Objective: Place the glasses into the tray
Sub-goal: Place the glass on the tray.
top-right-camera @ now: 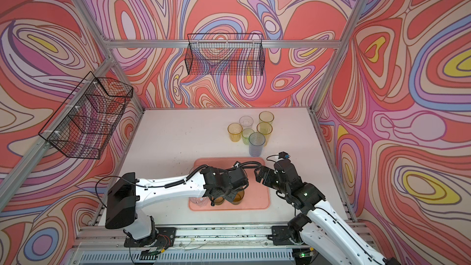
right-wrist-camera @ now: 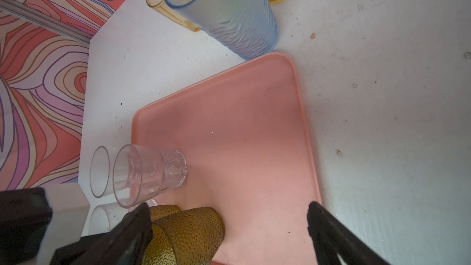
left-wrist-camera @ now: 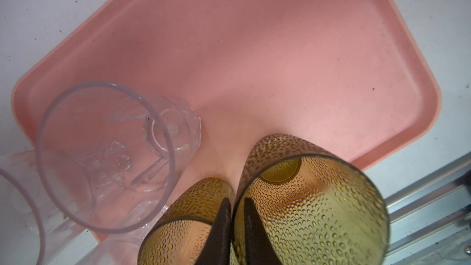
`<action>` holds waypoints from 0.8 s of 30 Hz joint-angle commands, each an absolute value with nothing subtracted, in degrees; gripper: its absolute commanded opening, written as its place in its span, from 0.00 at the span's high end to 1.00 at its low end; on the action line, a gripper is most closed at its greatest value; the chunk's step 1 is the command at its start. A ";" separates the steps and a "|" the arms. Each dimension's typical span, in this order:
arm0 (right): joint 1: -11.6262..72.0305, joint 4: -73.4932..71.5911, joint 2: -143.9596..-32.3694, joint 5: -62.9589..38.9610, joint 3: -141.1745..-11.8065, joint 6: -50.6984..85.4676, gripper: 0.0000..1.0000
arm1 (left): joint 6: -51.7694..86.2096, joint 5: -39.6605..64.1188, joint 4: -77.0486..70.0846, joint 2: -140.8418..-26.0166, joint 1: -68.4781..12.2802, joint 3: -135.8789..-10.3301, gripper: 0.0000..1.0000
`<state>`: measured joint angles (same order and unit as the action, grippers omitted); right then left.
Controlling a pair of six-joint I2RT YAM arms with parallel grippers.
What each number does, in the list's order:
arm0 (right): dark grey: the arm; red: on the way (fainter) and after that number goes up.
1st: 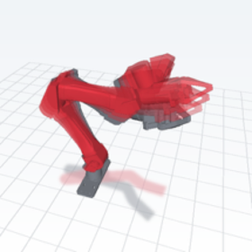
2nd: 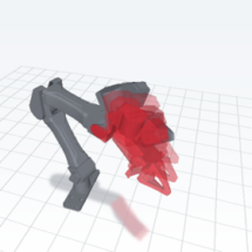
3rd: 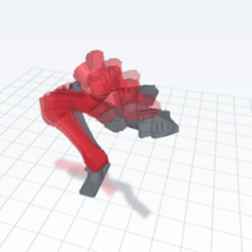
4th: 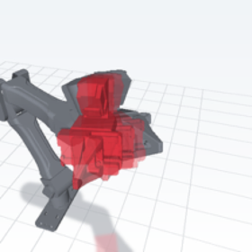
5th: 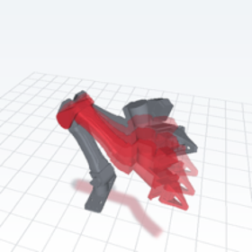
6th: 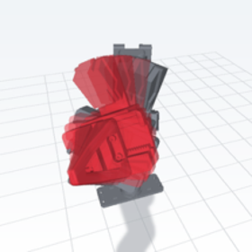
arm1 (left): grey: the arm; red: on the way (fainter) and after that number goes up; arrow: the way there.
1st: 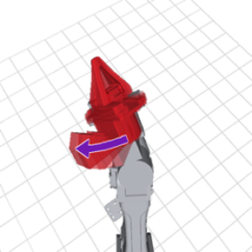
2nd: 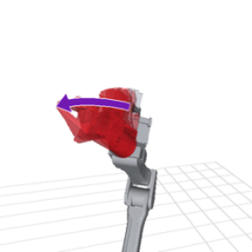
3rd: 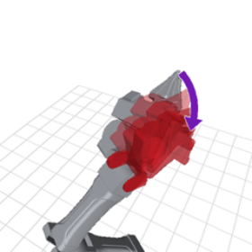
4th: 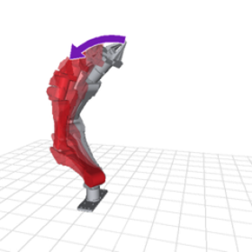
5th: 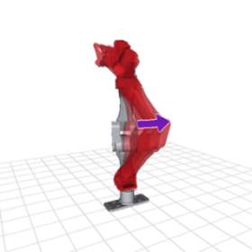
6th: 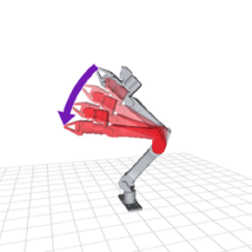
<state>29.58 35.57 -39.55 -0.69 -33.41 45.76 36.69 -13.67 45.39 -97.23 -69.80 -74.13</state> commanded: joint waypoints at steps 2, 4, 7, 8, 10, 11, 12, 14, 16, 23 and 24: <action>29.34 35.77 -39.46 -0.12 -33.66 46.11 0.02 | 37.24 -15.69 46.29 -96.94 -70.32 -74.69 0.77; 29.26 35.51 -39.48 -0.43 -33.63 46.08 0.02 | 37.18 -15.71 46.55 -96.86 -70.32 -74.95 0.75; 29.27 35.30 -39.63 -0.53 -33.49 46.10 0.02 | 37.27 -16.30 47.18 -96.46 -70.40 -75.31 0.73; 29.31 35.24 -39.57 -0.58 -33.49 46.11 0.02 | 37.27 -16.60 47.46 -96.33 -70.35 -75.45 0.72; 29.35 35.16 -39.70 -0.71 -33.49 46.07 0.02 | 37.35 -17.21 47.87 -96.00 -70.32 -75.67 0.71; 29.33 35.08 -39.72 -0.80 -33.53 46.06 0.02 | 37.36 -17.48 48.15 -95.81 -70.29 -75.84 0.69; 29.28 35.06 -39.79 -0.92 -33.57 46.13 0.02 | 37.43 -17.71 48.38 -95.65 -70.36 -75.93 0.67; 29.32 35.06 -40.03 -0.97 -33.67 46.05 0.01 | 37.49 -18.33 48.84 -95.29 -70.31 -76.24 0.60; 29.34 35.06 -40.22 -0.81 -33.66 46.22 0.02 | 37.15 -18.47 49.08 -94.93 -70.38 -76.53 0.60; 29.34 34.93 -41.77 -0.92 -34.42 46.71 0.02 | 35.94 -19.76 49.82 -92.80 -70.34 -78.30 0.49; 29.34 34.89 -42.26 -0.90 -34.54 46.84 0.02 | 35.63 -20.20 49.94 -92.28 -70.26 -78.46 0.46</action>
<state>29.58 35.51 -41.52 -0.91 -33.43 46.33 36.25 -17.98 47.64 -94.98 -69.80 -76.69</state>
